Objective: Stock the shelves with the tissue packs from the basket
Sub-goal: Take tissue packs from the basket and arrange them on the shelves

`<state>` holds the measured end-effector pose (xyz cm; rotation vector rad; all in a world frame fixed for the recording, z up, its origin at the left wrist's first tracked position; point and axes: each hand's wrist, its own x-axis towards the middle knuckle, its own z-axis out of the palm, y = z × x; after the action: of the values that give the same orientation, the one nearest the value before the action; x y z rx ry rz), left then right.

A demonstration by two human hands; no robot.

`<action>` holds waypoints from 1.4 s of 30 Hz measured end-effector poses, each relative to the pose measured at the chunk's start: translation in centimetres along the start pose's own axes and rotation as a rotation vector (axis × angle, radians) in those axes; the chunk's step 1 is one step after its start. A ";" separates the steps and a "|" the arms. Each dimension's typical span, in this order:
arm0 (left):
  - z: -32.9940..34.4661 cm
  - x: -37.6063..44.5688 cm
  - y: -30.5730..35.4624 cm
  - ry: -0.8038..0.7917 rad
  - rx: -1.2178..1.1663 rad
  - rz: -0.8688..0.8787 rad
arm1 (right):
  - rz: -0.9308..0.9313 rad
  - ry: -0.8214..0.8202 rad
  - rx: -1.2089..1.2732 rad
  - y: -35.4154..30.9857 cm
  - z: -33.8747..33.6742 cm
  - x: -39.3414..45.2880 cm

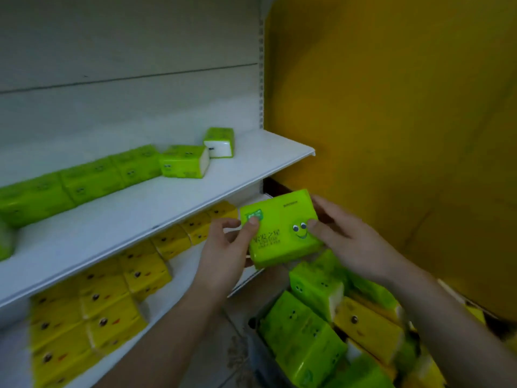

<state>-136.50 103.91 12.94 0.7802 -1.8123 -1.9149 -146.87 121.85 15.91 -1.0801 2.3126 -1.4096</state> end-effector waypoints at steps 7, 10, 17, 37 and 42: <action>-11.2 0.0 2.5 0.354 0.154 0.052 | -0.450 -0.226 -0.488 -6.1 8.8 7.5; -16.0 -0.2 3.1 0.450 0.206 0.030 | -0.509 -0.338 -0.525 -9.1 13.5 10.5; -28.8 -2.1 2.9 0.659 0.463 0.051 | -0.668 -0.384 -0.442 -14.2 25.1 15.0; -41.2 3.9 0.9 0.596 1.281 -0.004 | -0.556 -0.427 -0.606 -14.4 39.3 23.6; -36.2 2.9 2.8 0.660 1.195 0.241 | -0.525 -0.309 -0.494 -14.6 34.7 21.4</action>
<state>-116.12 73.77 15.01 1.2327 -2.2791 -0.1708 -136.62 79.81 14.19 -2.0001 2.2862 -0.7098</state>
